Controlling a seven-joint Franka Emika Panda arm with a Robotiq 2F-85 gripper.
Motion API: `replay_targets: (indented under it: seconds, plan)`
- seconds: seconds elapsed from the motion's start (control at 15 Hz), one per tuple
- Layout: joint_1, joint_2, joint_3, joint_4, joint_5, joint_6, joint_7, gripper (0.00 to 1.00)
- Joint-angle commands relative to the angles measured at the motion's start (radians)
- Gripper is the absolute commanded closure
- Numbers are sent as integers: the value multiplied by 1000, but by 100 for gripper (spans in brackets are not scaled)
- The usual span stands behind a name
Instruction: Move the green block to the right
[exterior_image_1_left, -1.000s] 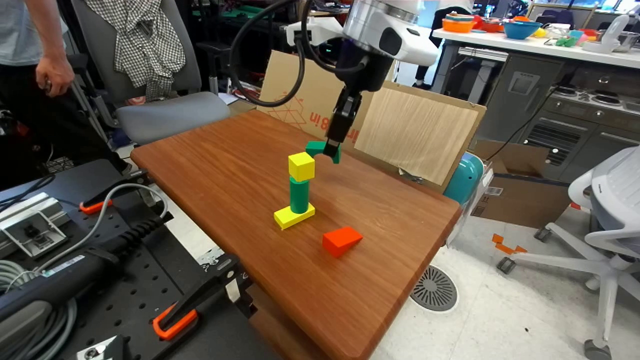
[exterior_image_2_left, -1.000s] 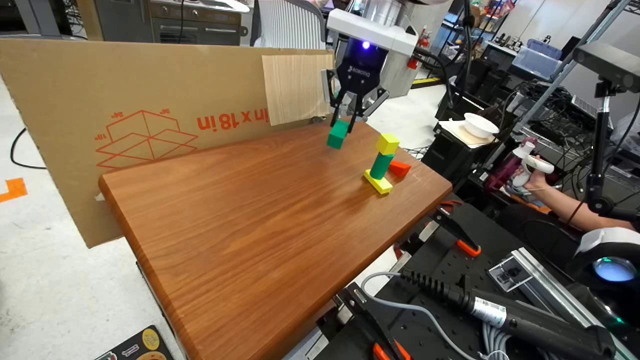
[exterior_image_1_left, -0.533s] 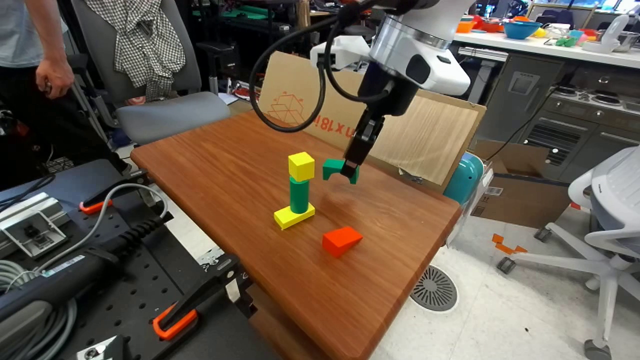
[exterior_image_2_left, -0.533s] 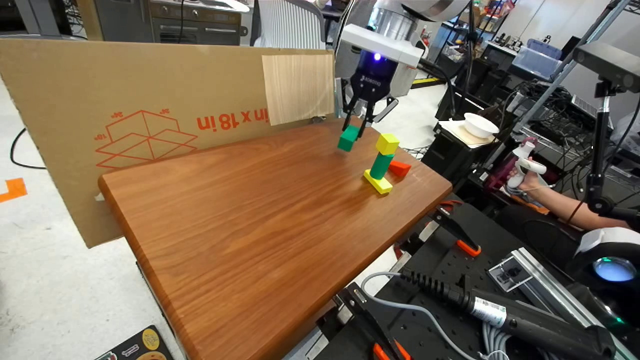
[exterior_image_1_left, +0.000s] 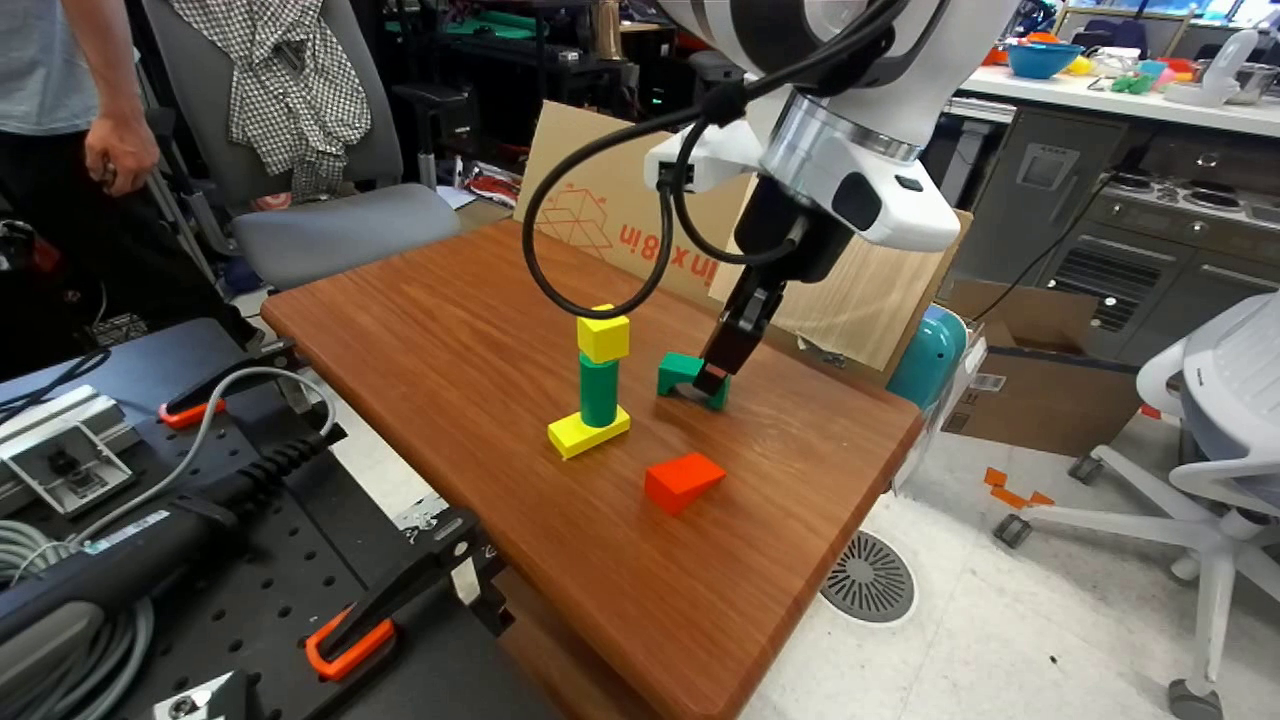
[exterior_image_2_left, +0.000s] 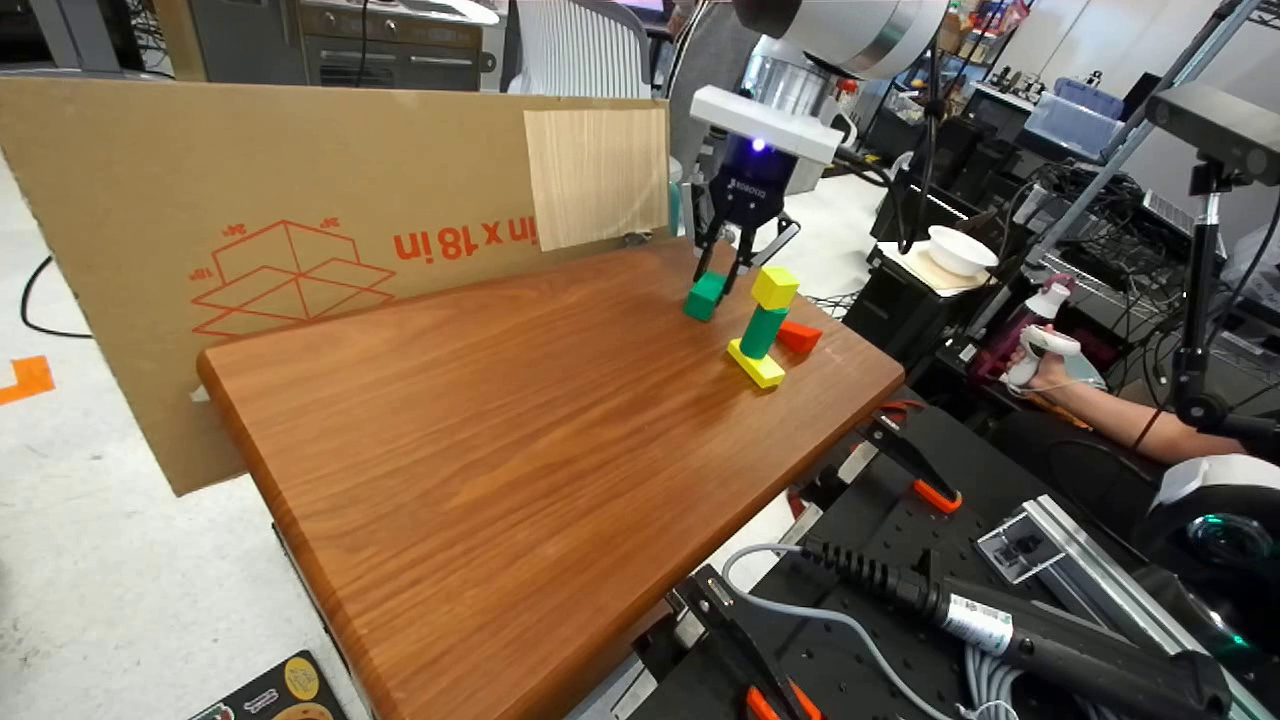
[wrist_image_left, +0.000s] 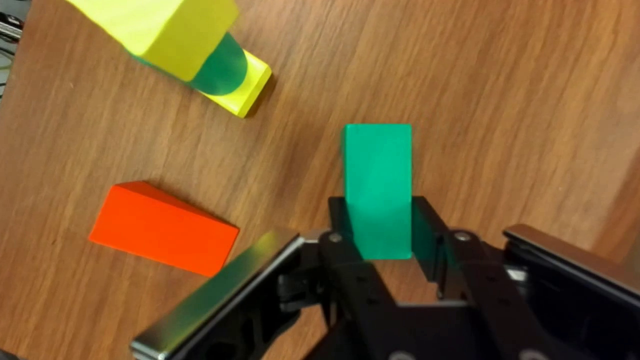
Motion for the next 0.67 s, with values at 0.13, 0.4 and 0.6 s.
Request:
replay_targets:
  seconds: [0.13,0.4,0.6]
  plan:
    - [-12,29,0,46,31,-10,-5,36]
    - [29,-58,-17,4,-25,14,-19,5]
    - [90,-161,-32,-45,-118,38,-48,0]
